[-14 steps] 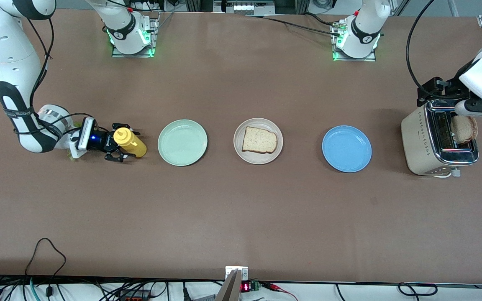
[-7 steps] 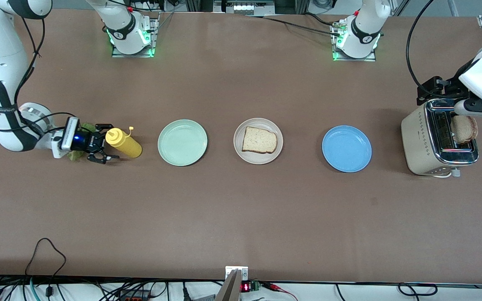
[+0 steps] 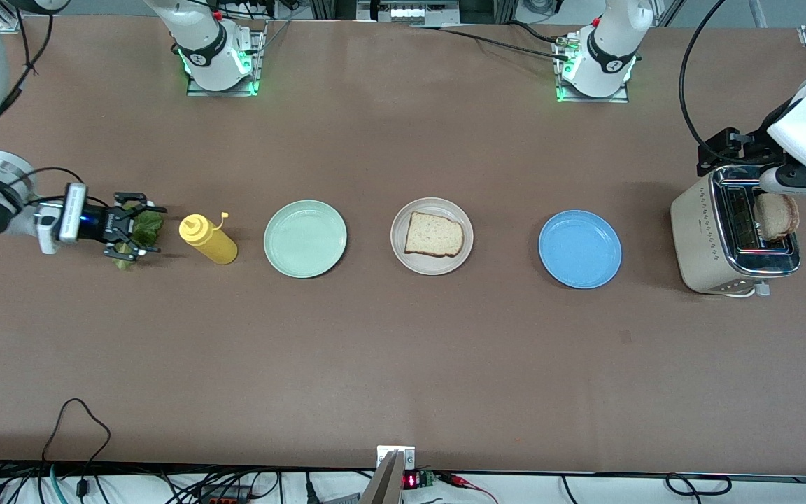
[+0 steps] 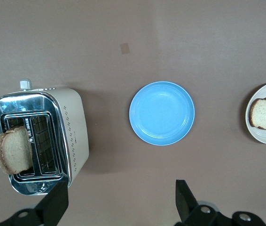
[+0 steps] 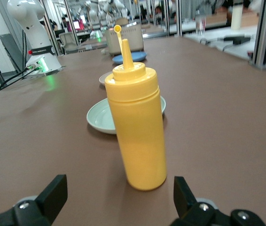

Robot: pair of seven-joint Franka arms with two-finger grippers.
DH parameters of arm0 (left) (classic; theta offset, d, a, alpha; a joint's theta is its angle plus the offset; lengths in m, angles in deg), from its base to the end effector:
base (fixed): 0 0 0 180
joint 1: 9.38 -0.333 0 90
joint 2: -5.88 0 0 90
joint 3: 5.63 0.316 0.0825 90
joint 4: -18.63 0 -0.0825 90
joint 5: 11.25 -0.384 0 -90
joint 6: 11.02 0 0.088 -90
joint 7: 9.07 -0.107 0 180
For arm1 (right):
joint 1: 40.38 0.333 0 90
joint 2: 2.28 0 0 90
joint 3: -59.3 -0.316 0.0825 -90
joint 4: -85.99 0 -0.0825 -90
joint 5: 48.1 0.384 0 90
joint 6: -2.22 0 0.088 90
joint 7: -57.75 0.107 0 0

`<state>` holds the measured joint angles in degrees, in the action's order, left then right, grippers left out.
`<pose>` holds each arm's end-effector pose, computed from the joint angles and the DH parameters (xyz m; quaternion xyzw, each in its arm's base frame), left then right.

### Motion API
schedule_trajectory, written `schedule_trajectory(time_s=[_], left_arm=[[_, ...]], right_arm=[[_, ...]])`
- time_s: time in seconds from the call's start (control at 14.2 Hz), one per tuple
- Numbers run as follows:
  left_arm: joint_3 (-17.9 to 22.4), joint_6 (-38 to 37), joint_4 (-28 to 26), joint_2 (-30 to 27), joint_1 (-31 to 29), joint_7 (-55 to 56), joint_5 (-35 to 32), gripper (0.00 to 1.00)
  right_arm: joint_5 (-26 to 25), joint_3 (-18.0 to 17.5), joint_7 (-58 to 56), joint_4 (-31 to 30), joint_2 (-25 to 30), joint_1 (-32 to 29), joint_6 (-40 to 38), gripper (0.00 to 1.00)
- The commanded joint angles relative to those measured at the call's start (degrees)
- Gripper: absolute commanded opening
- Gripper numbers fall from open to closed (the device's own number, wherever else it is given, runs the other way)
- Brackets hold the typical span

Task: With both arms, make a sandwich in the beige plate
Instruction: 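Draw the right gripper back from the bottle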

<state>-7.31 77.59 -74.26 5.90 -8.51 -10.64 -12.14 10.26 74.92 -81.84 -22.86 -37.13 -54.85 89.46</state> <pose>0.5496 -0.0228 0.5986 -0.9986 0.0360 0.0374 0.0081 0.5184 -0.1876 0.1800 -0.6451 -0.5359 -0.3345 0.4298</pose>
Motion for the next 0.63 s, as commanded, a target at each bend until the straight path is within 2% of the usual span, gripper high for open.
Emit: schedule_trajectory(time_s=[0.0, 0.28, 0.56], left_arm=[[0.09, -1.34, 1.48, 0.59, -0.25, -1.24, 0.54, 1.00], [0.09, -1.25, 1.48, 0.59, -0.25, -1.15, 0.54, 1.00], [0.09, -1.25, 1.48, 0.59, -0.25, -1.15, 0.54, 1.00]], right_arm=[[-7.17, 0.99, 13.51, 0.30, 7.13, 0.41, 3.00, 1.00], [-17.63, 0.81, 36.27, 2.40, 15.22, 2.77, 8.02, 1.00], [-33.96, 0.81, 67.27, 9.87, 19.54, 10.14, 9.43, 1.00]])
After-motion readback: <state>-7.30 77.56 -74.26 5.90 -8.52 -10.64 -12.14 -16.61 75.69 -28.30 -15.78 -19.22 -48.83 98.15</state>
